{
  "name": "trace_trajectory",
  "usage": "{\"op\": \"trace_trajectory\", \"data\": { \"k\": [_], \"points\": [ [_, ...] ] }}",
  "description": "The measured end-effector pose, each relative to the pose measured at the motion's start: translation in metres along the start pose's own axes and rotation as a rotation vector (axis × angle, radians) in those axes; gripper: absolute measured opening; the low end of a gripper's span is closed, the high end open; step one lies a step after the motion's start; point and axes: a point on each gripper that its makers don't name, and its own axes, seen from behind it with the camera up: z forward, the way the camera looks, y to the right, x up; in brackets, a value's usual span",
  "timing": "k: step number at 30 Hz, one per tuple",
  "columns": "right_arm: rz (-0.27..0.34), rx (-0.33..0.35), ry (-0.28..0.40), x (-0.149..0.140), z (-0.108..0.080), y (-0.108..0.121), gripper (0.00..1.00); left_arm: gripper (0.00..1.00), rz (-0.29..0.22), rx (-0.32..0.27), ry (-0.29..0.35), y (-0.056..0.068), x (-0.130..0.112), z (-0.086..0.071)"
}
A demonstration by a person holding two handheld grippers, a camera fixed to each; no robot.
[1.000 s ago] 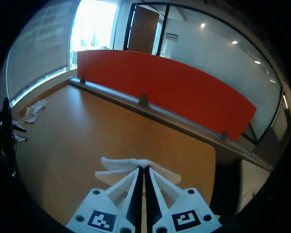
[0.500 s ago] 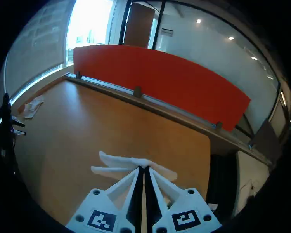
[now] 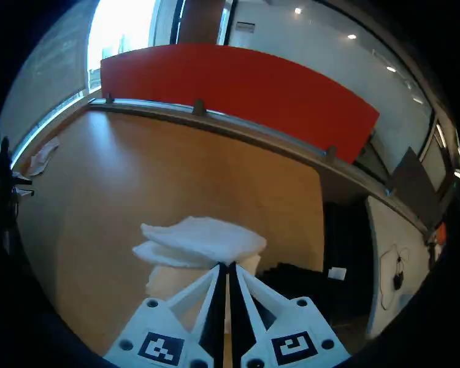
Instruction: Fold towel
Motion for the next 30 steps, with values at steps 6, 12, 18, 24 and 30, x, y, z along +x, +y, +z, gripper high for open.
{"op": "trace_trajectory", "data": {
  "k": [6, 12, 18, 24, 30],
  "points": [
    [0.036, -0.012, -0.043, -0.030, 0.002, 0.002, 0.03, 0.93, 0.013, -0.002, -0.001, 0.001, 0.000, 0.000],
    [0.060, -0.026, -0.089, -0.057, 0.006, 0.002, 0.03, 0.93, 0.014, 0.000, 0.000, 0.000, -0.001, -0.002],
    [0.102, -0.048, -0.148, -0.085, 0.015, 0.008, 0.03, 0.93, 0.018, 0.003, 0.001, -0.001, -0.002, -0.003],
    [0.136, -0.068, -0.213, -0.113, 0.026, 0.008, 0.03, 0.93, 0.021, 0.005, 0.000, -0.002, -0.004, -0.005],
    [0.161, -0.082, -0.257, -0.129, 0.038, 0.005, 0.03, 0.93, 0.022, 0.005, -0.001, -0.002, -0.006, -0.006]
  ]
}}
